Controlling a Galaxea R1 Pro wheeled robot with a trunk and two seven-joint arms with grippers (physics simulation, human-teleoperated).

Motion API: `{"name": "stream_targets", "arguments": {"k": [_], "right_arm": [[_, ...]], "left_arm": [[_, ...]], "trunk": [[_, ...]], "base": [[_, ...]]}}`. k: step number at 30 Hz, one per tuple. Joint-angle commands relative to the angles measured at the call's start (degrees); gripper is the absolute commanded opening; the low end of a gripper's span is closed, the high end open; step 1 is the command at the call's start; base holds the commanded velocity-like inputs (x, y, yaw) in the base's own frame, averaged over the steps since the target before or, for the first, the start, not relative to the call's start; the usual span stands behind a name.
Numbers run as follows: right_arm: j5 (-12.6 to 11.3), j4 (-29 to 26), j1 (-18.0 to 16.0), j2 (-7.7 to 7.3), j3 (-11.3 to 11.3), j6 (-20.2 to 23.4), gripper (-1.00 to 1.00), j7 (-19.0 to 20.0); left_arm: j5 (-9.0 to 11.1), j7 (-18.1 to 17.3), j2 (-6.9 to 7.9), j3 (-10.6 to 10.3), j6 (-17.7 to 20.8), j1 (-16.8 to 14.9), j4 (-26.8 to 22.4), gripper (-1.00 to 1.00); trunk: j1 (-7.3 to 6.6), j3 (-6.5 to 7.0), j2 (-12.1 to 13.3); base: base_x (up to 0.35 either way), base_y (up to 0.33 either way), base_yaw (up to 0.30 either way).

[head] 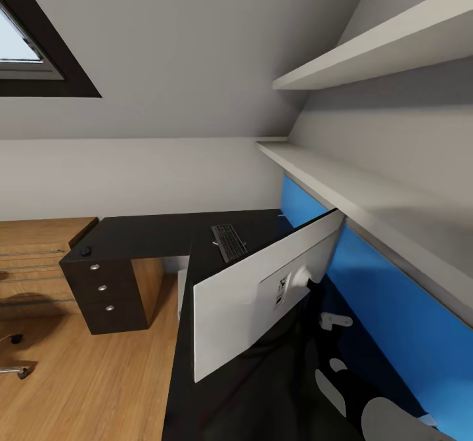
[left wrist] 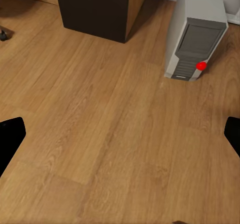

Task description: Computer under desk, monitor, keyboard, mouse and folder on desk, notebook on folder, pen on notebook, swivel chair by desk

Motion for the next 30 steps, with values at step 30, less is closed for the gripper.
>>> {"name": "stream_targets", "arguments": {"k": [30], "right_arm": [[-0.87,0.94,-0.04,-0.05,-0.82,2.98,-1.0,-0.48]], "left_arm": [[0.28,0.18,0.07,-0.11,-0.11,0.01,-0.07,1.0]], "trunk": [[0.03,-0.11,-0.08]], "base": [[0.036,-0.003,0.0]]}}
